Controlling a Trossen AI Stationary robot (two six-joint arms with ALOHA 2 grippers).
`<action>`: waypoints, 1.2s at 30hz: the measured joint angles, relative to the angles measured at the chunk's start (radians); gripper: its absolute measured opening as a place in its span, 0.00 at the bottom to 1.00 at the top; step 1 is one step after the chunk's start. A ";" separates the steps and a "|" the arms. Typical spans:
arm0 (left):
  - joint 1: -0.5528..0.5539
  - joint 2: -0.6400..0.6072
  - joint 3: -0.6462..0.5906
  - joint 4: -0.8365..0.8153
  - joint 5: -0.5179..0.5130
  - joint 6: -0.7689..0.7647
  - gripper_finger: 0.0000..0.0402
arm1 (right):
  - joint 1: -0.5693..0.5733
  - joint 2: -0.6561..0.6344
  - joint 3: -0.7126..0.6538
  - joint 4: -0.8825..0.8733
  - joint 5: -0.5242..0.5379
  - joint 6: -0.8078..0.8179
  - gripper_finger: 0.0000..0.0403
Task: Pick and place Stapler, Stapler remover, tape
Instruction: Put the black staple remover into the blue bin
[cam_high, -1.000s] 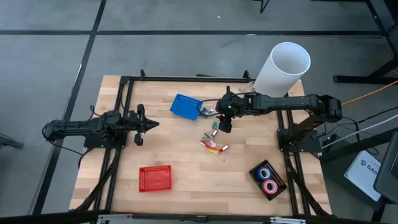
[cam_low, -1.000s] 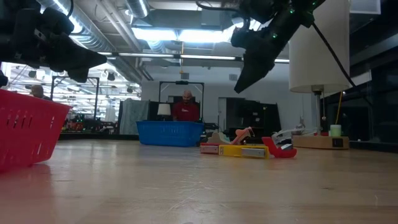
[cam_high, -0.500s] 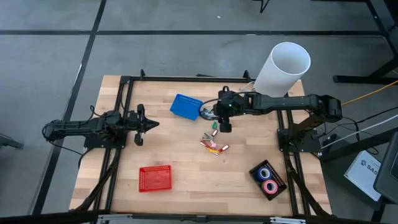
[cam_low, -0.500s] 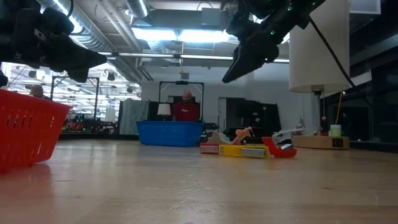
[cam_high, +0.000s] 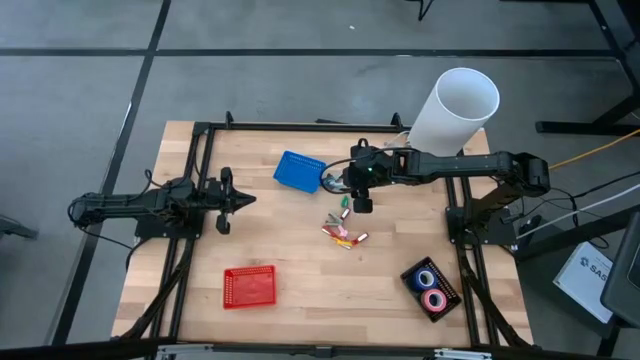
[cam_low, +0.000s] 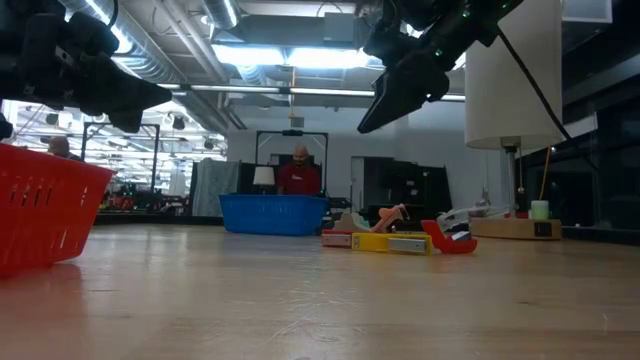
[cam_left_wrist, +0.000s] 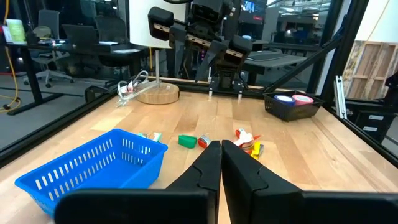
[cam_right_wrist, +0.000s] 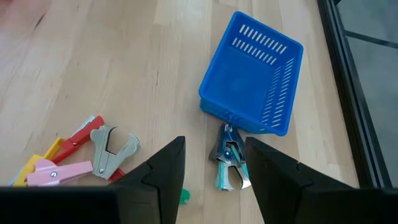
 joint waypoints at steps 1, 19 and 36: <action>0.000 0.000 0.000 0.000 0.000 0.000 0.02 | 0.000 0.000 0.000 0.000 0.000 0.000 0.42; 0.000 0.000 0.000 0.000 0.000 0.000 0.02 | 0.006 0.000 0.000 -0.009 -0.128 0.153 0.42; 0.000 0.000 0.000 0.000 0.000 0.000 0.02 | 0.005 0.033 0.000 -0.013 -0.128 0.183 0.42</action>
